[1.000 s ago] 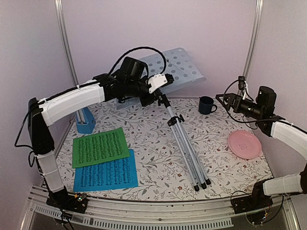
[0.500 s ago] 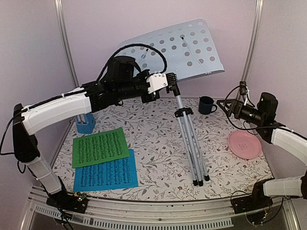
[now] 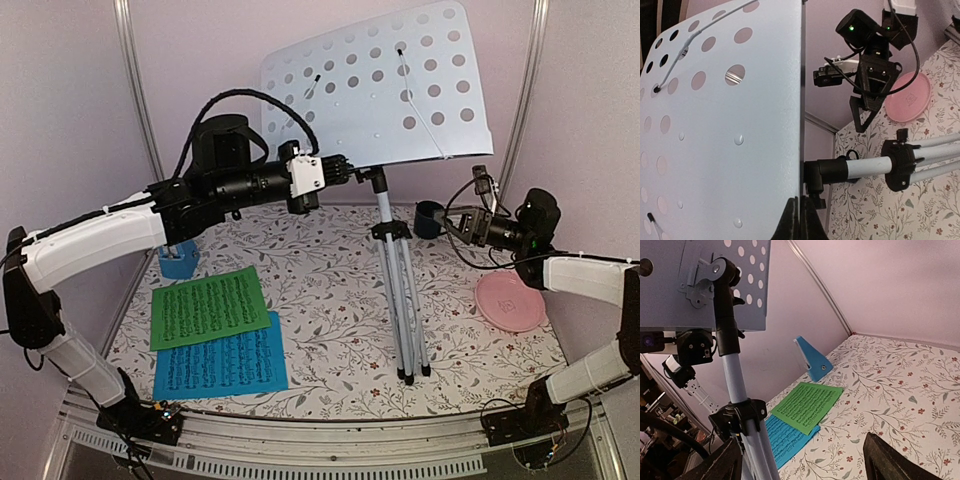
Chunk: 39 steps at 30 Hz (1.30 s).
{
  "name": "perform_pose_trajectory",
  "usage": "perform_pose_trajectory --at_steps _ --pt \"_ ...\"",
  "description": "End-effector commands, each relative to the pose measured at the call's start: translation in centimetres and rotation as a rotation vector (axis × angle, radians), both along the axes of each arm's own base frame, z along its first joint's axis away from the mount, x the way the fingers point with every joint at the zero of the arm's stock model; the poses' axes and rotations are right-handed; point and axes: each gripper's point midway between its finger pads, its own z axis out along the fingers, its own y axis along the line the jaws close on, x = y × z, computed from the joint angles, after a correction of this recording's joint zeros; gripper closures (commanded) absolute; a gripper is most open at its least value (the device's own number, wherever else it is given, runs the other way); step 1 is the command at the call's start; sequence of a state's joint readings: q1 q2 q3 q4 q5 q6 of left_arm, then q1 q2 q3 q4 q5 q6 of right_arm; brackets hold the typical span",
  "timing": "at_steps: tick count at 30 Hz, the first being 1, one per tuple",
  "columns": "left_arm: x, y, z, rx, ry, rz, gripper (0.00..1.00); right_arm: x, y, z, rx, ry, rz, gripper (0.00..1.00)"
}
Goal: Set up the instrument practice props
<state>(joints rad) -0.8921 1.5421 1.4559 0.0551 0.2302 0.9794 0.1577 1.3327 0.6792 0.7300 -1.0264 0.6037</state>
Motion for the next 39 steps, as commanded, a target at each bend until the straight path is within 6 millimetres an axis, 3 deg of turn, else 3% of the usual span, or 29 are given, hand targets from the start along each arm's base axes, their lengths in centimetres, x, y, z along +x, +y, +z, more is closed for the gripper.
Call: perform_pose_trajectory --at_steps 1,8,17,24,33,39 --pt "-6.4 4.7 16.2 -0.407 -0.405 -0.106 1.00 -1.6 2.7 4.9 0.026 -0.151 0.161 0.15" --pt "-8.0 4.4 16.3 -0.406 -0.422 -0.200 1.00 -3.5 5.7 7.4 0.038 -0.193 0.305 0.19" --pt "-9.2 3.5 15.8 -0.404 -0.396 -0.301 1.00 -4.1 7.2 10.0 0.037 -0.203 0.327 0.25" --pt "-9.6 2.8 15.7 -0.401 -0.394 -0.337 1.00 -5.5 9.2 10.6 0.029 -0.212 0.384 0.31" --pt "-9.4 2.3 15.5 -0.394 -0.401 -0.340 1.00 -5.9 10.5 10.9 0.032 -0.180 0.405 0.42" --pt "-8.9 1.9 15.3 -0.387 -0.410 -0.325 1.00 -5.4 11.1 10.0 0.026 -0.129 0.397 0.50"
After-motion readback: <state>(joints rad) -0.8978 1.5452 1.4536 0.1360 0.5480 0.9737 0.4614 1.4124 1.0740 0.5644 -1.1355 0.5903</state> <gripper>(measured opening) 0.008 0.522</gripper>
